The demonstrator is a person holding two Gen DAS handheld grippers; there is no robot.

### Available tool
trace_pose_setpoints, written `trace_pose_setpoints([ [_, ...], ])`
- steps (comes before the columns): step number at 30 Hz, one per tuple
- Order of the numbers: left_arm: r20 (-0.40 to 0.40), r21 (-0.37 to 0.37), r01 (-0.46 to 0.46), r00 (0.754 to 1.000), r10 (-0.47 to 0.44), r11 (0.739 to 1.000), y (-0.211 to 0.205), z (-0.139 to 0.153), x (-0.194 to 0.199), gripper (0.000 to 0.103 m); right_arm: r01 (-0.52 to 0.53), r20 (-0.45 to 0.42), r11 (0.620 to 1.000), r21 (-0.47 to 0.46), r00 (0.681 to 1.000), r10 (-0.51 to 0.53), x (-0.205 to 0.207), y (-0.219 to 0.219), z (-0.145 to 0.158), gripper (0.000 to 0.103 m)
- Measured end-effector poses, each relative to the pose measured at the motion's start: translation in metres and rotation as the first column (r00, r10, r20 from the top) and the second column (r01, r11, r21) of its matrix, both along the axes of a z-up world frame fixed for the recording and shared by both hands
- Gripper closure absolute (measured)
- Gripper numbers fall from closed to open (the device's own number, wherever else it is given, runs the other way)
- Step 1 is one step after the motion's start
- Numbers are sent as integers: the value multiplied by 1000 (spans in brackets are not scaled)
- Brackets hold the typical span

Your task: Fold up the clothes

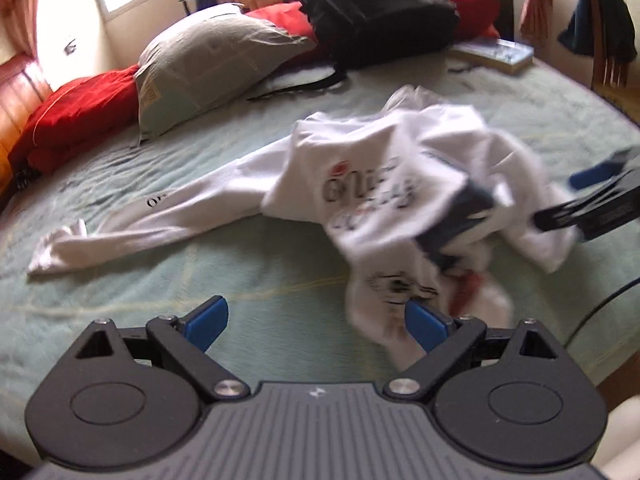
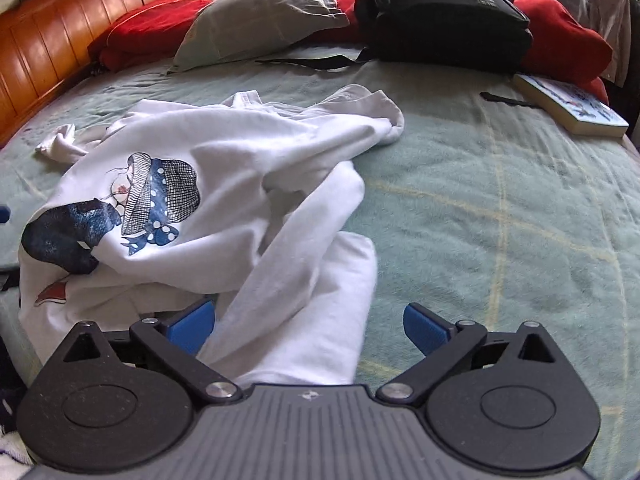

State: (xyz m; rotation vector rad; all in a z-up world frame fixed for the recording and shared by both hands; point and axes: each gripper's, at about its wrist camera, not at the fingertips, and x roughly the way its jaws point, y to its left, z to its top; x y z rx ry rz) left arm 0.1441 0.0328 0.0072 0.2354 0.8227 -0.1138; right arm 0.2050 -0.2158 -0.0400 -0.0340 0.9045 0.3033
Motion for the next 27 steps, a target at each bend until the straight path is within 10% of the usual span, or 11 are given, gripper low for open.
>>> trace_pose_setpoints([
  [17, 88, -90, -2, 996, 10, 996, -32, 11, -42, 4, 308, 151, 909, -280, 949, -275, 13, -24, -12, 0],
  [27, 67, -146, -33, 997, 43, 989, -23, 7, -40, 4, 305, 193, 931, -202, 944, -267, 36, -57, -8, 0],
])
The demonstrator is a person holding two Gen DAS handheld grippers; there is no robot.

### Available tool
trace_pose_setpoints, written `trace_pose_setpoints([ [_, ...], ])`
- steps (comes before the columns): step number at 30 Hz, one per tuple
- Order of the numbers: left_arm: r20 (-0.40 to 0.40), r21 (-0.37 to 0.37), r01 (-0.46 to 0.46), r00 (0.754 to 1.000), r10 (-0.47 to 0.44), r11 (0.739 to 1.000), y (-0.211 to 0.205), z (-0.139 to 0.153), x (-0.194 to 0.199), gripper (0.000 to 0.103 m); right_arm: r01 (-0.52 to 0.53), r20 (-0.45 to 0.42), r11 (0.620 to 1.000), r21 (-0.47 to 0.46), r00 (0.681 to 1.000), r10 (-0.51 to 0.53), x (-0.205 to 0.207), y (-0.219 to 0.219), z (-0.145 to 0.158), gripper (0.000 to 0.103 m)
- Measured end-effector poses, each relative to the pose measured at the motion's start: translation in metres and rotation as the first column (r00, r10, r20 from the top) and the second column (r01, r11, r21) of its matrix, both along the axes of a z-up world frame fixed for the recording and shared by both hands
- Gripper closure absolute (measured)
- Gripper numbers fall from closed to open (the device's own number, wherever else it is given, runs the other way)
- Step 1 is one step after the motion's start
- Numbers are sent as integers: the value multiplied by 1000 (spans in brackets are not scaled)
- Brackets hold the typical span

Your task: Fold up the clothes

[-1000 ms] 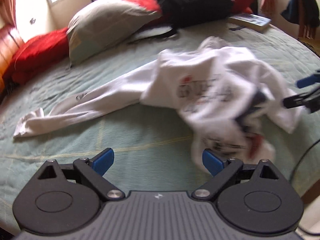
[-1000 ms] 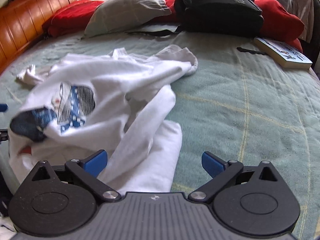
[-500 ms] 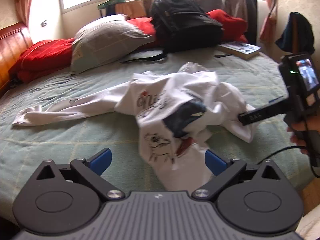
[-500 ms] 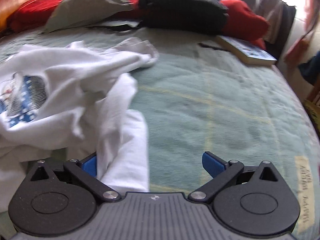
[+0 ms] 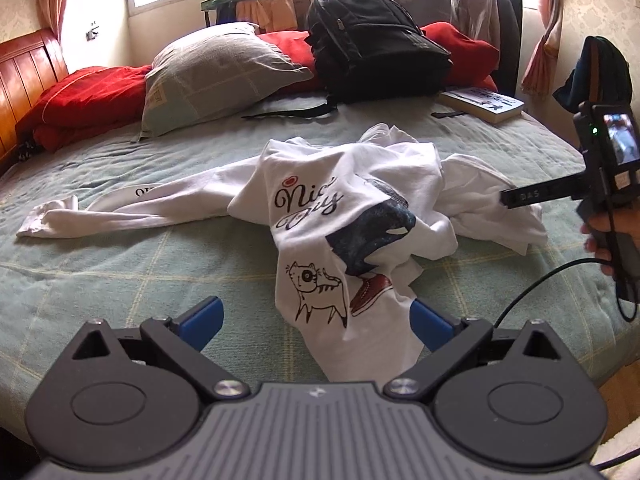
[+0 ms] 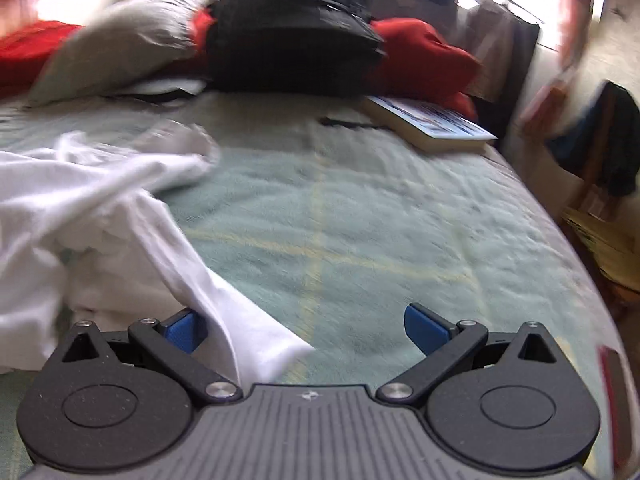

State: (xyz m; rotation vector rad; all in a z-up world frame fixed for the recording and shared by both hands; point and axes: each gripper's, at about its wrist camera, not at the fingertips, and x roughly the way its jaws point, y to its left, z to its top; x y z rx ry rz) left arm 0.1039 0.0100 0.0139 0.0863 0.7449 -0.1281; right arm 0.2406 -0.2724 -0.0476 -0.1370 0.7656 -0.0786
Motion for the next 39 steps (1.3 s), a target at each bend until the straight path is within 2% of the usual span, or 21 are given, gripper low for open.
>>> trace_pose_setpoints([
  [2, -3, -4, 3, 1000, -3, 1000, -1, 0, 1, 4, -2, -15, 1000, -22, 1000, 1, 11, 0, -6, 0],
  [8, -3, -8, 11, 1000, -11, 1000, -3, 1, 4, 4, 81, -10, 996, -33, 997, -81, 36, -28, -5, 0],
  [12, -10, 1, 31, 999, -31, 1000, -9, 0, 10, 4, 114, 9, 987, -116, 993, -114, 52, -37, -5, 0],
  [19, -10, 17, 61, 998, -61, 998, -19, -1, 17, 4, 161, 22, 973, -166, 987, -159, 84, -69, 2, 0],
  [26, -27, 27, 55, 998, -55, 998, -21, -5, 22, 4, 246, 61, 947, -207, 969, -238, 111, -107, 13, 0],
  [34, -34, 27, 64, 997, -63, 998, -23, -7, 27, 4, 345, 114, 900, -267, 938, -326, 134, -141, 26, 0],
  [36, -37, 26, 67, 997, -66, 997, -24, -8, 28, 4, 336, 78, 915, -225, 942, -326, 139, -150, 27, 0],
  [39, -40, 24, 70, 997, -69, 997, -26, -8, 30, 4, 281, -1, 954, -101, 959, -282, 131, -154, 27, 0],
])
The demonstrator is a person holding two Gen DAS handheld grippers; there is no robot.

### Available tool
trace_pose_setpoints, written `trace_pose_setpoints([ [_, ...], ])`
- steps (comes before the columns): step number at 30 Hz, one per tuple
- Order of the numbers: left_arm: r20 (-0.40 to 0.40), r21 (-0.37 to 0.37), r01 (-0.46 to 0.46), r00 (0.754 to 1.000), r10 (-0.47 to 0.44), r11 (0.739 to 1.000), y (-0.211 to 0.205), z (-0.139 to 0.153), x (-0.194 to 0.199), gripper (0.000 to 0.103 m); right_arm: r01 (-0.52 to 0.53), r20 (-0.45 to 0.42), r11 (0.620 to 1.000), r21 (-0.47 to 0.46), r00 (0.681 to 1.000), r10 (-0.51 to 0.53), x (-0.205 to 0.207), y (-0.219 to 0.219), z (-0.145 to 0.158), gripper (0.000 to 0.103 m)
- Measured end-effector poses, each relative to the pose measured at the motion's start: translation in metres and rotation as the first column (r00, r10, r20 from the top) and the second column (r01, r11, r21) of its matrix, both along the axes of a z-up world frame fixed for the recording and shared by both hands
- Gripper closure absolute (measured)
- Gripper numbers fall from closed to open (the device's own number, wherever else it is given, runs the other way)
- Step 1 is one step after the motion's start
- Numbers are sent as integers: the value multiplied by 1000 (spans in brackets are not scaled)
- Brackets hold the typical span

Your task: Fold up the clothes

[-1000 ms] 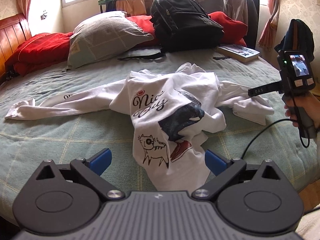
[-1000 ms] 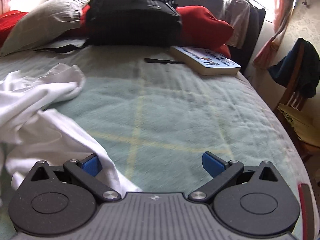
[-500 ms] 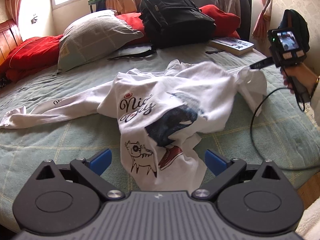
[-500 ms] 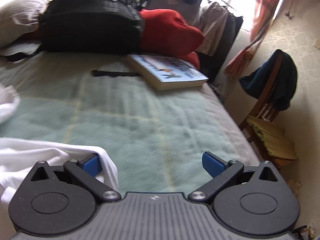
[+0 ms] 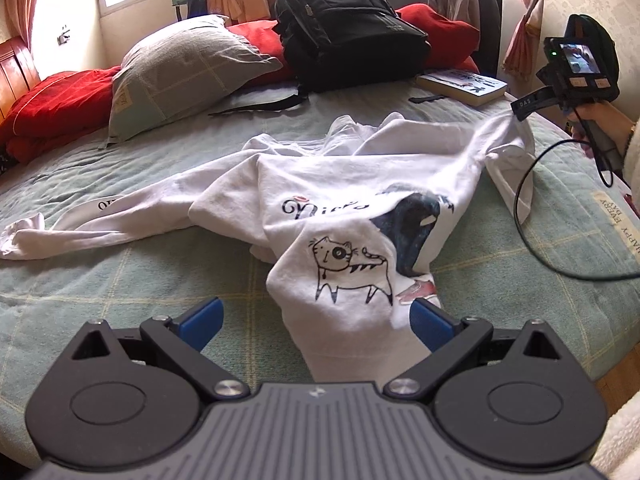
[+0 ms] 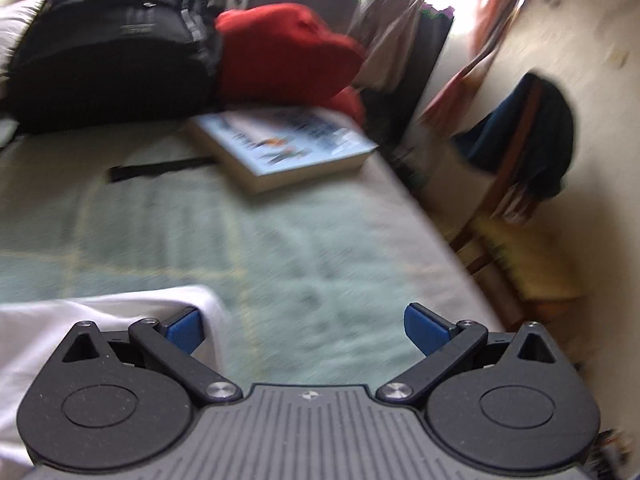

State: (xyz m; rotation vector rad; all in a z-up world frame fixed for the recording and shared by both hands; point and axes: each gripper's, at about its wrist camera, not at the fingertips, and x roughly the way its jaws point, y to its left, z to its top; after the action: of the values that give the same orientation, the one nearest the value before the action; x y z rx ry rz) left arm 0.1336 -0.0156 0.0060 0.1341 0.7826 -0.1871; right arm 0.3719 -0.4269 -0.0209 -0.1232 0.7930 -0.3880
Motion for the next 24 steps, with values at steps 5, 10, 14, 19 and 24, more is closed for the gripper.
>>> trace_pose_setpoints([
  [5, -7, 6, 3, 1000, -3, 1000, -3, -1, 2, 4, -111, 12, 976, 188, 994, 111, -41, 15, 3, 0],
  [10, -3, 15, 17, 1000, -17, 1000, -9, 0, 1, 4, -269, 14, 910, 315, 960, 279, -90, 57, 2, 0],
  [14, -1, 19, 27, 1000, -27, 999, -13, 0, -4, 4, -392, -1, 856, 337, 909, 416, -114, 101, -14, 0],
  [19, -3, 23, 21, 1000, -21, 1000, -12, -1, -8, 4, -437, -59, 875, 210, 887, 457, -116, 138, -43, 0],
  [24, -6, 15, 3, 1000, -3, 1000, -9, -2, -9, 4, -430, -15, 882, 195, 897, 441, -112, 133, -58, 0],
])
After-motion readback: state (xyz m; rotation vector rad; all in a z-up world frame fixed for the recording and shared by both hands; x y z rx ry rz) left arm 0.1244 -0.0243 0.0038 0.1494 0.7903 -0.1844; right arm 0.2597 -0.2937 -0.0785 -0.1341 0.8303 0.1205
